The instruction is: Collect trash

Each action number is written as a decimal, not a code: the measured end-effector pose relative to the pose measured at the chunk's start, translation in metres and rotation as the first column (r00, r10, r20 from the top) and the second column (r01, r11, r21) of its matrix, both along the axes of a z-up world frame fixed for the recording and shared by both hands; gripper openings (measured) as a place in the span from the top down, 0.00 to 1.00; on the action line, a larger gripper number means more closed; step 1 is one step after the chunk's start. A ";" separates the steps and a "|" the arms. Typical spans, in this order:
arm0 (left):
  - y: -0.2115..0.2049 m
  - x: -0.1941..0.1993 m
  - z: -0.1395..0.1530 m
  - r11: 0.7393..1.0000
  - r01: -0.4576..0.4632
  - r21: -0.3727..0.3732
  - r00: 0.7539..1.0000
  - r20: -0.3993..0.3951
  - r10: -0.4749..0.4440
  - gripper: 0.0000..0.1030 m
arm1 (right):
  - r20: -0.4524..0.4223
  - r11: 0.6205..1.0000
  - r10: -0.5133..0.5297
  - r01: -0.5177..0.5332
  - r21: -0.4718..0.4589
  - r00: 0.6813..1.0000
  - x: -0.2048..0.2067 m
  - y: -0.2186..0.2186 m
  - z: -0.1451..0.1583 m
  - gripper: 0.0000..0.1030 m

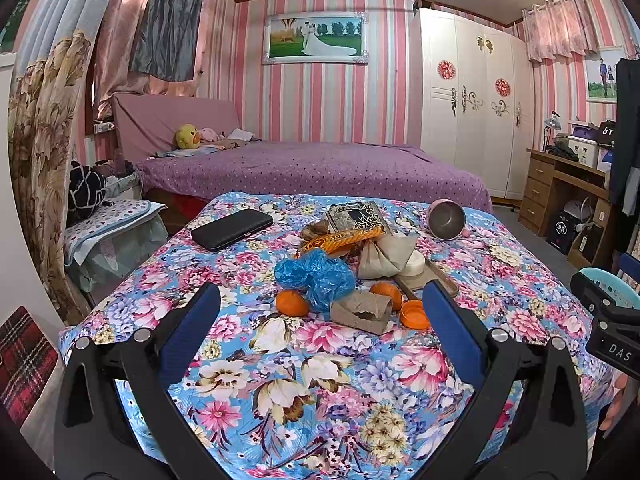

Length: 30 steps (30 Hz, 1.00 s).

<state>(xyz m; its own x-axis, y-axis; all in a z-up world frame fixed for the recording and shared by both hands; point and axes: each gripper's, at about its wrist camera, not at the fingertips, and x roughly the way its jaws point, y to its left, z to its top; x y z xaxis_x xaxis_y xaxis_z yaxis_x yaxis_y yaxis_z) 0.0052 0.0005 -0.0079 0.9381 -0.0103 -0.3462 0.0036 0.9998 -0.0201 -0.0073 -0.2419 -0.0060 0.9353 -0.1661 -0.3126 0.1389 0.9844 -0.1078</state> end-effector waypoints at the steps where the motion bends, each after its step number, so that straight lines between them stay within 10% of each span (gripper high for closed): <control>1: 0.000 0.000 0.000 1.000 0.000 0.000 1.000 0.000 0.000 0.05 | 0.000 1.000 0.001 -0.001 0.001 1.000 0.000 0.000 0.000 0.04; 30: -0.003 0.000 -0.004 1.000 0.015 0.012 1.000 -0.020 -0.015 0.05 | -0.007 1.000 0.002 -0.002 0.011 1.000 0.002 -0.002 -0.003 0.04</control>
<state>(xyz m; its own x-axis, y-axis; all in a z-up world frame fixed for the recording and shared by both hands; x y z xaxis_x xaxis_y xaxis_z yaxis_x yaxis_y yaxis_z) 0.0056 -0.0028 -0.0121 0.9307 -0.0201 -0.3653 0.0183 0.9998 -0.0085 -0.0055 -0.2437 -0.0089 0.9332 -0.1610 -0.3213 0.1363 0.9858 -0.0982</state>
